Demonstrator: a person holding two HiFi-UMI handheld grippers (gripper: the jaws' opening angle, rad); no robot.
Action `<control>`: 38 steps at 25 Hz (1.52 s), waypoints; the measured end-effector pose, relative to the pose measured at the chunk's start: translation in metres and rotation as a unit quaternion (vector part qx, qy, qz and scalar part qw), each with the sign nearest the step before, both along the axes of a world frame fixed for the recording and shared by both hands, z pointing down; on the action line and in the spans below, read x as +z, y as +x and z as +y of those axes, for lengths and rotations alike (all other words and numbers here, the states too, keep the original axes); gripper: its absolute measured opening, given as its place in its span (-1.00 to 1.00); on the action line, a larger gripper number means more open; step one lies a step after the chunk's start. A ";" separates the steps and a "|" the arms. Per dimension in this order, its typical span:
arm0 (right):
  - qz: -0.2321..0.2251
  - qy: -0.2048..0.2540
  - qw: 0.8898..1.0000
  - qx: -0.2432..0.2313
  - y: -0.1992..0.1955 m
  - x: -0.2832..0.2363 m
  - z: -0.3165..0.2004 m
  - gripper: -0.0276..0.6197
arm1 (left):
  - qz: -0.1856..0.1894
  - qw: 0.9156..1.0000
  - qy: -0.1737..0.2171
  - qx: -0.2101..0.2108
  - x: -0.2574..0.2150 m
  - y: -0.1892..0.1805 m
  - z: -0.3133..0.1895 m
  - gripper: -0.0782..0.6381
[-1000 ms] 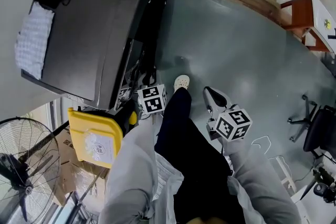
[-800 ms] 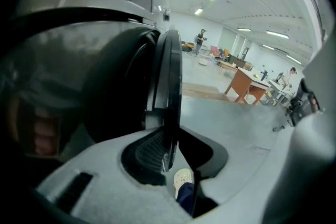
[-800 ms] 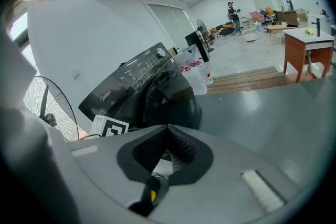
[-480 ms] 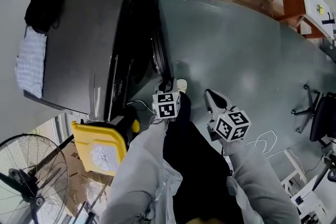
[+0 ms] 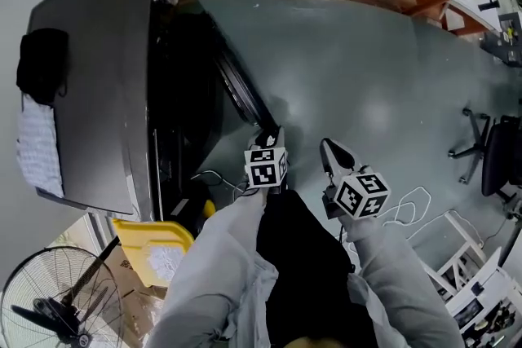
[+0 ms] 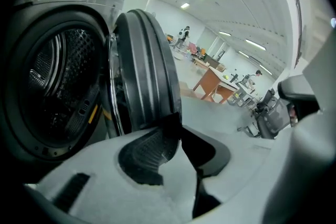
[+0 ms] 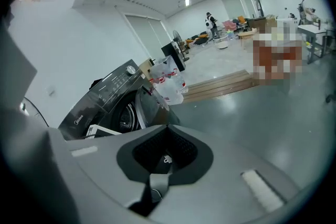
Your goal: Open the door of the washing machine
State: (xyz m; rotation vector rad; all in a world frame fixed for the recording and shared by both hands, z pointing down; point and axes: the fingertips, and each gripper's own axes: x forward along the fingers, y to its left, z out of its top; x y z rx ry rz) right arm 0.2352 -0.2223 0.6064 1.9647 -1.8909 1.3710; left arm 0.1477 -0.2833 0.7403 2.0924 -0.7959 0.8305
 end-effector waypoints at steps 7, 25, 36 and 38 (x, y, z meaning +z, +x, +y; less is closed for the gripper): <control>0.005 0.000 0.998 0.057 0.039 -0.003 -0.011 -0.89 | 0.015 1.000 -0.021 0.013 -0.002 0.043 -0.003 -0.48; -0.020 -0.011 0.999 -0.041 0.140 0.008 -0.074 -0.89 | 0.015 0.997 -0.049 -0.062 -0.003 0.136 -0.022 -0.49; -0.003 -0.003 0.993 -0.120 0.243 0.015 -0.137 -0.89 | 0.009 0.987 -0.050 -0.151 0.001 0.197 -0.060 -0.49; -0.006 -0.001 0.993 -0.122 0.254 0.016 -0.142 -0.89 | 0.010 0.985 -0.050 -0.166 0.001 0.208 -0.065 -0.49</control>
